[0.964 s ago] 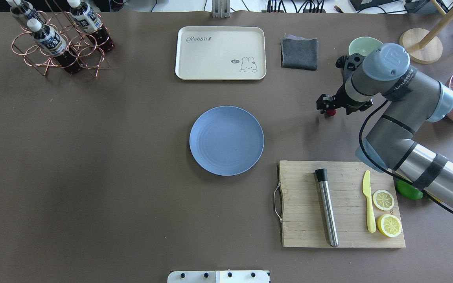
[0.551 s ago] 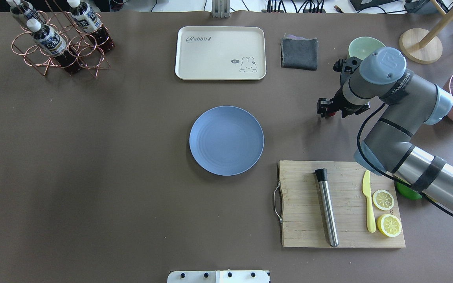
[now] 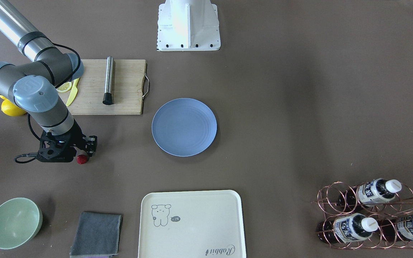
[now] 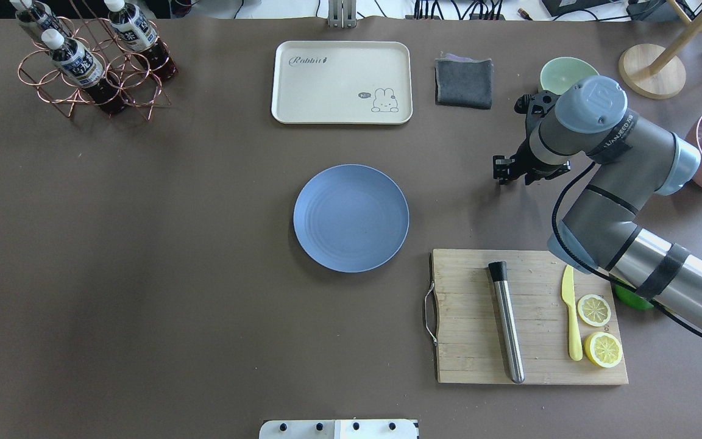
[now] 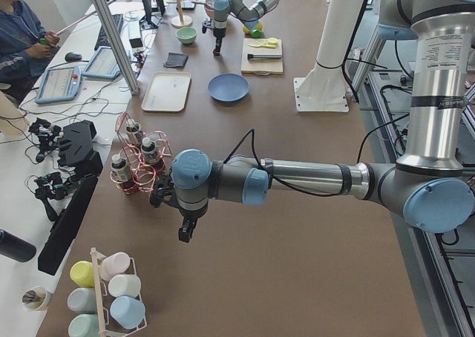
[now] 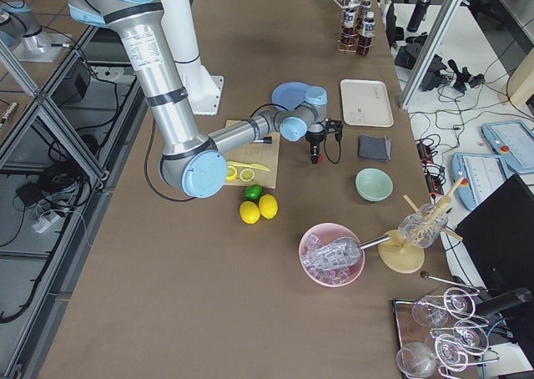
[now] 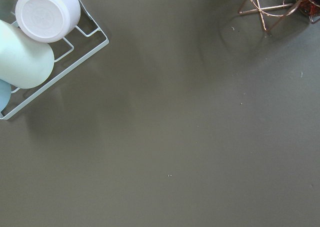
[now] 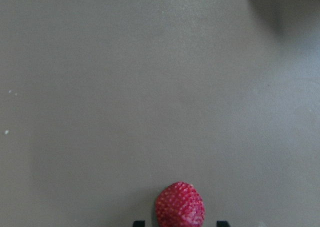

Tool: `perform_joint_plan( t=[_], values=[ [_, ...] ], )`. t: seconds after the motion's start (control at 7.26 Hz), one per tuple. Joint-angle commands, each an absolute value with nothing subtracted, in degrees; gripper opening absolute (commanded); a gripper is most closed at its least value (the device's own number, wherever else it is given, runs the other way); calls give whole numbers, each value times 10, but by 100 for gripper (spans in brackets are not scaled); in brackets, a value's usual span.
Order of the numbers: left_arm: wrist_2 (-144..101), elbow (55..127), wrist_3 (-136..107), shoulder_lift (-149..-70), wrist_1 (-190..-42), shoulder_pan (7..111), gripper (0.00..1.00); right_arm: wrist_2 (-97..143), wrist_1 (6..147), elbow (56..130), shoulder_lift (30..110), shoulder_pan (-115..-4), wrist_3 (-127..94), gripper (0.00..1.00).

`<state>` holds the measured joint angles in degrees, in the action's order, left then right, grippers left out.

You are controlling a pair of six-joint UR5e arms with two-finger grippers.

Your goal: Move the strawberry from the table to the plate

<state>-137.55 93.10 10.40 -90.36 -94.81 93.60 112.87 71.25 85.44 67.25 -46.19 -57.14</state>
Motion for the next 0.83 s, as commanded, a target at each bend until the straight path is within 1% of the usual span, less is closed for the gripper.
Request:
perform_joint_plan(
  t=[0.0, 0.41, 0.69],
  values=[
    [-1376, 932, 107, -896, -950, 936, 98, 1129, 713, 852, 670, -471, -562, 57],
    [-1376, 934, 108, -894, -951, 937, 98, 1124, 712, 844, 663, -470, -564, 57],
    [-1377, 935, 108, -894, -951, 942, 98, 1124, 712, 843, 662, -469, -567, 53]
  ],
)
